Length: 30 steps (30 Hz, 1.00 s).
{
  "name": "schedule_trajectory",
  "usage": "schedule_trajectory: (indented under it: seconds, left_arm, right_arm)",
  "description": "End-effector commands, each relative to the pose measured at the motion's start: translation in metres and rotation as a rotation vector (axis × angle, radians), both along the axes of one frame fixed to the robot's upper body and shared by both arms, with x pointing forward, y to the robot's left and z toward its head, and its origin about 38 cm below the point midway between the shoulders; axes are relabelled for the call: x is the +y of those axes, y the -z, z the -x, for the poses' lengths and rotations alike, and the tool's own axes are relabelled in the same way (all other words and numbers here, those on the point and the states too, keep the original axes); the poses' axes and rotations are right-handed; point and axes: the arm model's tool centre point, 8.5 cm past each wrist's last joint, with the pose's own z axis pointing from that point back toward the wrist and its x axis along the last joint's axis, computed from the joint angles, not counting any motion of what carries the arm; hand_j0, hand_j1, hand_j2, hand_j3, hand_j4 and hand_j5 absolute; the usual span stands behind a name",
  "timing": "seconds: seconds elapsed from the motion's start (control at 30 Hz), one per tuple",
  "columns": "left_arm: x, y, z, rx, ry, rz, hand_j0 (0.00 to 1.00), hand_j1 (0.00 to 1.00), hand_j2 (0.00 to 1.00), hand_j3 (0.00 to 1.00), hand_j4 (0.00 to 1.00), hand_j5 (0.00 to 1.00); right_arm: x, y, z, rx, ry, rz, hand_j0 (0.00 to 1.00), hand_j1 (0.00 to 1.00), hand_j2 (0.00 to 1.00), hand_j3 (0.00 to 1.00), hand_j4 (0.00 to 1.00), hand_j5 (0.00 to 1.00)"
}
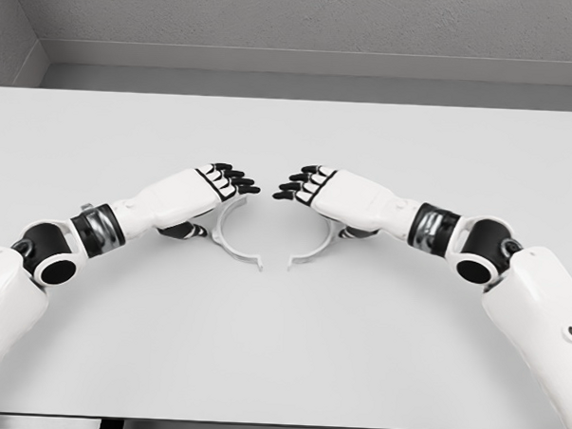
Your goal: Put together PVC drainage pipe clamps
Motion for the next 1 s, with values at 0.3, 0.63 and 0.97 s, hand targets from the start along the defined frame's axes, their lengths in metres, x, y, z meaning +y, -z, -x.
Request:
schedule_trajectory:
  seconds: [0.3,0.63,0.97]
  left_arm:
    - [0.012,-0.008,-0.009,-0.008,-0.027,0.001,1.00,1.00,1.00,1.00,1.00,1.00]
    - [0.002,-0.003,-0.006,0.000,-0.007,0.004,1.00,1.00,1.00,1.00,1.00,1.00]
    - [-0.006,-0.003,-0.006,0.001,0.010,0.010,1.00,1.00,1.00,1.00,1.00,1.00]
  right_arm:
    - [-0.052,-0.021,-0.013,-0.043,0.104,0.007,1.00,1.00,1.00,1.00,1.00,1.00]
    - [-0.194,-0.090,0.023,-0.143,0.372,-0.211,1.00,1.00,1.00,1.00,1.00,1.00]
    - [-0.207,-0.065,0.030,-0.077,0.414,-0.199,1.00,1.00,1.00,1.00,1.00,1.00]
